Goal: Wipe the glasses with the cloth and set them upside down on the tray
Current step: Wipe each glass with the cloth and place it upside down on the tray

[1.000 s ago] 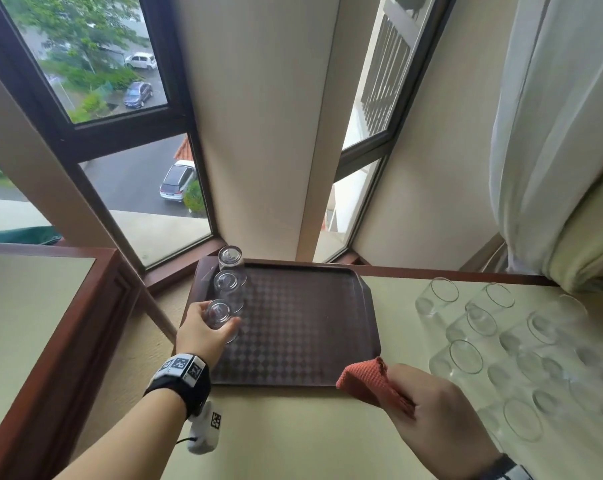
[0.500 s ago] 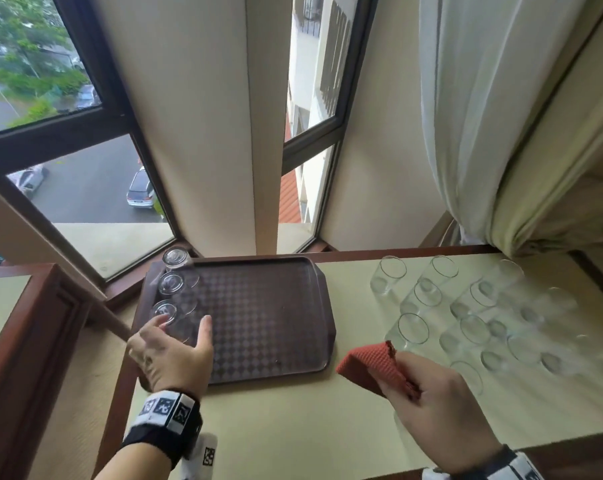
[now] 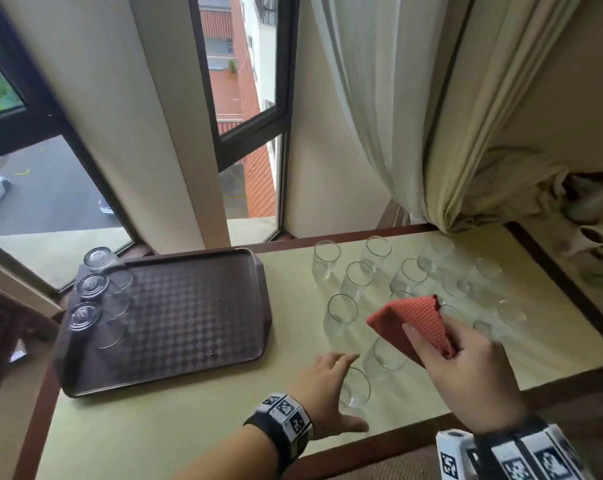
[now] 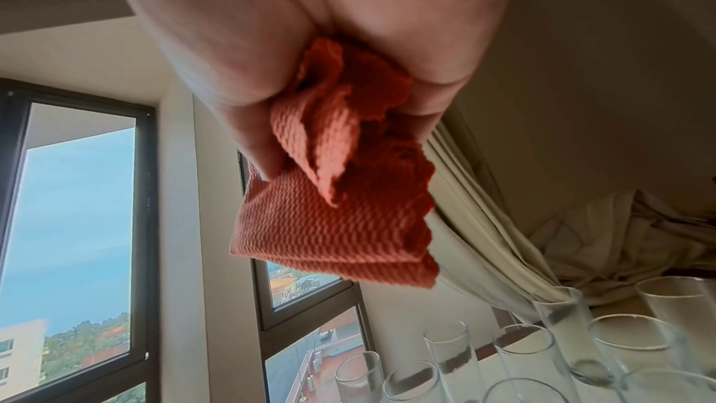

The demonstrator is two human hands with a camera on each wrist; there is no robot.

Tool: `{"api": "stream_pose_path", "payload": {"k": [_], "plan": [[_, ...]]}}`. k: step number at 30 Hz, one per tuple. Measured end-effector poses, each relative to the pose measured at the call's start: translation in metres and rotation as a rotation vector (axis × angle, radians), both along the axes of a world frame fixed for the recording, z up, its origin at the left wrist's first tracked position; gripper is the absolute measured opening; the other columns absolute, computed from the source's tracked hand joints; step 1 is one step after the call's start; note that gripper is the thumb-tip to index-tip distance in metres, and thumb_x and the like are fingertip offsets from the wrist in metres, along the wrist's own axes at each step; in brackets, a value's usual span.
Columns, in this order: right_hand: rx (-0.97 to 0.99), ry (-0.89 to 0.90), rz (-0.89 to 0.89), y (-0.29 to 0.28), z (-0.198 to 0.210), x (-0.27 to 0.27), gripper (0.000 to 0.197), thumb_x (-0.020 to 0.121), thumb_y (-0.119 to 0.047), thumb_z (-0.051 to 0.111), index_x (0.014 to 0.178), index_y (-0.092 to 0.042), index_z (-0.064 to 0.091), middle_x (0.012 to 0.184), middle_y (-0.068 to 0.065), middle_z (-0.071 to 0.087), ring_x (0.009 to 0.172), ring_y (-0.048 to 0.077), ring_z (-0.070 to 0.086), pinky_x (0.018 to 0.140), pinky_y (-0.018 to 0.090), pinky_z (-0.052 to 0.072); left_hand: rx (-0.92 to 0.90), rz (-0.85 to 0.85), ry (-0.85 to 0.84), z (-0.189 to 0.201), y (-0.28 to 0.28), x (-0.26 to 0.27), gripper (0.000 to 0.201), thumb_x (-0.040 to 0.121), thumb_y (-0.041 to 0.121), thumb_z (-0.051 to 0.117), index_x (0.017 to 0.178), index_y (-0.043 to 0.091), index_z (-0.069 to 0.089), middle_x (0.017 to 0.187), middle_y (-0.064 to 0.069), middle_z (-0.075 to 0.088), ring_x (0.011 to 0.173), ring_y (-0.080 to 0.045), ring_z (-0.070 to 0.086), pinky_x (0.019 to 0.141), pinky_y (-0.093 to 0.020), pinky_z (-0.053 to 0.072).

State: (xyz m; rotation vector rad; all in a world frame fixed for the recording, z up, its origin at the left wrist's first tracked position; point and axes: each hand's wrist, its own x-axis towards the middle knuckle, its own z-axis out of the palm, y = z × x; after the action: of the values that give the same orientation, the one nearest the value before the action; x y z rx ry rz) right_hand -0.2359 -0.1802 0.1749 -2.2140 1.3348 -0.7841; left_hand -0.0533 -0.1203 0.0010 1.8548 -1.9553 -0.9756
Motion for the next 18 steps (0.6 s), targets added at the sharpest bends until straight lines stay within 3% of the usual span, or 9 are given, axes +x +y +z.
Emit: {"api": "stream_pose_path", "payload": {"k": [3, 5, 8, 10, 12, 16, 18], "plan": [[0.011, -0.007, 0.002, -0.008, -0.005, -0.015, 0.007, 0.087, -0.029, 0.074, 0.082, -0.028, 0.070, 0.077, -0.031, 0.064, 0.066, -0.005, 0.062, 0.051, 0.004, 0.038, 0.040, 0.002, -0.054, -0.016, -0.007, -0.021, 0.097, 0.084, 0.048, 0.085, 0.161, 0.030, 0.028, 0.157, 0.002, 0.042, 0.142, -0.023, 0.044, 0.118, -0.037, 0.040], [0.030, -0.012, 0.008, -0.012, -0.008, -0.021, 0.009, 0.087, -0.026, 0.075, 0.082, -0.028, 0.069, 0.073, -0.030, 0.064, 0.067, -0.006, 0.062, 0.052, 0.003, 0.038, 0.028, 0.058, -0.036, -0.023, -0.009, -0.026, 0.081, 0.089, 0.040, 0.083, 0.154, 0.028, 0.037, 0.149, 0.002, 0.048, 0.136, -0.022, 0.048, 0.113, -0.032, 0.041], [0.071, -0.021, 0.029, -0.017, -0.012, -0.026, 0.010, 0.089, -0.023, 0.074, 0.084, -0.029, 0.069, 0.070, -0.034, 0.063, 0.068, -0.010, 0.062, 0.053, 0.001, 0.038, 0.050, 0.176, 0.071, -0.028, -0.006, -0.022, 0.074, 0.085, 0.045, 0.083, 0.146, 0.034, 0.043, 0.141, 0.007, 0.055, 0.128, -0.012, 0.055, 0.108, -0.026, 0.045], [0.073, -0.029, 0.042, -0.020, -0.013, -0.027, 0.013, 0.090, -0.023, 0.074, 0.083, -0.031, 0.067, 0.070, -0.034, 0.063, 0.068, -0.010, 0.062, 0.053, 0.001, 0.039, 0.076, 0.337, 0.249, -0.020, 0.000, -0.013, 0.073, 0.073, 0.054, 0.085, 0.136, 0.044, 0.049, 0.127, 0.014, 0.062, 0.115, -0.003, 0.061, 0.102, -0.030, 0.054], [0.078, -0.044, 0.055, -0.023, -0.014, -0.025, 0.014, 0.091, -0.023, 0.073, 0.083, -0.033, 0.066, 0.072, -0.034, 0.064, 0.069, -0.010, 0.062, 0.054, 0.002, 0.040, 0.044, 0.532, 0.462, -0.004, 0.006, 0.003, 0.073, 0.063, 0.053, 0.092, 0.127, 0.048, 0.057, 0.114, 0.011, 0.070, 0.101, -0.001, 0.068, 0.091, -0.028, 0.059], [0.100, -0.095, 0.086, -0.028, -0.012, -0.007, 0.013, 0.095, -0.027, 0.067, 0.084, -0.034, 0.063, 0.071, -0.033, 0.064, 0.064, -0.006, 0.064, 0.055, 0.008, 0.046, -0.046, 0.774, 0.969, 0.062, 0.012, 0.041, 0.083, 0.070, 0.019, 0.099, 0.139, 0.031, 0.054, 0.111, -0.010, 0.080, 0.103, -0.018, 0.077, 0.081, -0.023, 0.059], [0.130, -0.139, 0.083, -0.030, -0.005, 0.010, 0.016, 0.095, -0.033, 0.065, 0.080, -0.034, 0.063, 0.069, -0.024, 0.068, 0.058, 0.003, 0.067, 0.056, 0.024, 0.056, -0.098, 0.817, 1.180, 0.105, 0.011, 0.054, 0.081, 0.075, 0.020, 0.094, 0.143, 0.021, 0.050, 0.115, -0.013, 0.079, 0.099, -0.018, 0.077, 0.072, -0.021, 0.056]]}}
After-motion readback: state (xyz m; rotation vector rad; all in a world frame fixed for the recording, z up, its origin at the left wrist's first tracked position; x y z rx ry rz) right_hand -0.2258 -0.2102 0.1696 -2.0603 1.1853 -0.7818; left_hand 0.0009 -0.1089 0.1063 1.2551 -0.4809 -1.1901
